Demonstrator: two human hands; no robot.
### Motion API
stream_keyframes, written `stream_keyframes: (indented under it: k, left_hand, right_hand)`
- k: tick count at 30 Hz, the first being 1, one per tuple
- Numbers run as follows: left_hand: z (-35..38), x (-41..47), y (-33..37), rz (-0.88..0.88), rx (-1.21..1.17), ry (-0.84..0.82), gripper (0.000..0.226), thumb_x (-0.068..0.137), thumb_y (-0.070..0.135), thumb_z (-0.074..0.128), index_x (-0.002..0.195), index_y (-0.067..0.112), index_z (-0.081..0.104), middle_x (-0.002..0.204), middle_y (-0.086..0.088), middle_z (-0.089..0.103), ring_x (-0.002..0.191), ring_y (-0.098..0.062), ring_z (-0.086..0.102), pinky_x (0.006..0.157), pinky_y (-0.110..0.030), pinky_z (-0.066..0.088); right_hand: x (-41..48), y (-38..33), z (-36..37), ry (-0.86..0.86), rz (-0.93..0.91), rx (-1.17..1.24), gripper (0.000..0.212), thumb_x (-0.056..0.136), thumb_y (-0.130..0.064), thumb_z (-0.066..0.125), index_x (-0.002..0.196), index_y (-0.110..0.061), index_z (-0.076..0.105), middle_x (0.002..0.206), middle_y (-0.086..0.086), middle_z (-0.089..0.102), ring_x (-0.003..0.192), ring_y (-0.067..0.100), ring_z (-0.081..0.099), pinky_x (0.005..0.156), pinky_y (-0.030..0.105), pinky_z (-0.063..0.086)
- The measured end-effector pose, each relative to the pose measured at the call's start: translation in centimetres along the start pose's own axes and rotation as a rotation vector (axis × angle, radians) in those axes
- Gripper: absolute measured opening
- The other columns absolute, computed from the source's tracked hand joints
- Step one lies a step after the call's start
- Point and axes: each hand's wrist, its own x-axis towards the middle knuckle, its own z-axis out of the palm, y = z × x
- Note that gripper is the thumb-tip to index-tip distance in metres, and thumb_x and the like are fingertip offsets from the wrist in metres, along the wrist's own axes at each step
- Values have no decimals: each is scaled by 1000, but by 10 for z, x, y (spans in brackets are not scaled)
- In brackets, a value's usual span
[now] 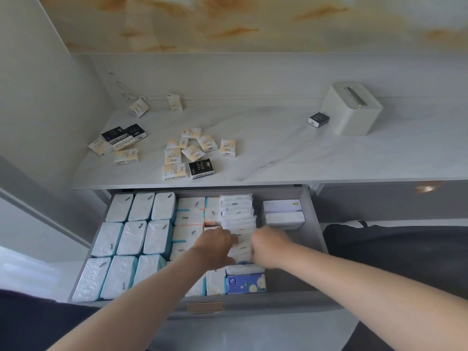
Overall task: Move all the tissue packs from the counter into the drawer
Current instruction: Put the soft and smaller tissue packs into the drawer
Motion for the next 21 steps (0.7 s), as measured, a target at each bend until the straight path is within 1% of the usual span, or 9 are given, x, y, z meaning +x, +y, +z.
stream_keyframes:
  k: [2,4,6,9,12,14,16,19,21]
  left_hand:
    - [1,0,4,35,41,34,51,89,55,56,130,24,56,122,0,62,110,-21,58,91,-37,50]
    - [0,-1,8,50,43,174,53,92,59,44,130,25,56,121,1,60,108,-19,54,91,-35,47]
    - [0,-2,12,62,10,279,58,94,61,38,138,24,45,130,1,51,116,-19,47,97,-35,43]
    - [9,-3,14,90,47,134,81,94,68,28,157,20,9,162,-2,11,148,-24,13,120,-44,19]
    - [29,-7,13,91,133,-17,80,97,63,11,153,16,-21,159,-5,-29,147,-26,-25,123,-45,-5]
    - [35,-10,14,91,130,-11,75,95,60,-2,151,15,-25,156,-7,-34,144,-26,-31,122,-44,-10]
    - [36,-9,14,65,61,25,78,88,60,-11,150,16,-26,155,-6,-36,142,-25,-34,120,-40,-15]
    - [38,-9,10,37,60,2,77,88,60,-9,150,16,-27,154,-7,-37,142,-25,-35,119,-38,-16]
    - [39,-7,8,29,88,-38,75,95,60,0,150,16,-27,155,-8,-36,142,-25,-34,121,-40,-13]
  right_hand:
    - [2,10,-13,118,67,54,19,84,-15,51,66,-17,48,71,2,54,75,26,60,53,28,36]
    - [4,17,-14,119,169,265,14,92,-20,45,97,-14,56,101,8,63,96,27,62,58,29,38]
    - [8,17,2,-52,334,568,45,98,-22,40,140,-8,39,134,14,53,103,24,53,65,30,45]
    - [11,-3,32,-240,337,1047,53,90,-17,42,143,-19,40,129,5,58,113,22,56,96,40,52]
    - [10,-13,41,-211,297,1089,74,83,8,40,150,-19,25,141,15,45,126,27,46,88,30,39]
    - [13,-10,40,-205,379,1093,93,76,11,42,157,-16,6,155,14,31,134,29,37,94,32,39]
    - [13,-8,36,-173,456,1071,103,79,6,43,157,-29,-15,160,11,24,140,32,33,103,39,42]
    - [7,-9,37,-182,309,1042,108,73,-5,48,156,-34,-16,152,7,38,129,25,45,100,37,47]
    - [4,-9,40,-210,200,935,105,78,-6,51,155,-31,-16,146,6,42,120,19,48,87,29,47]
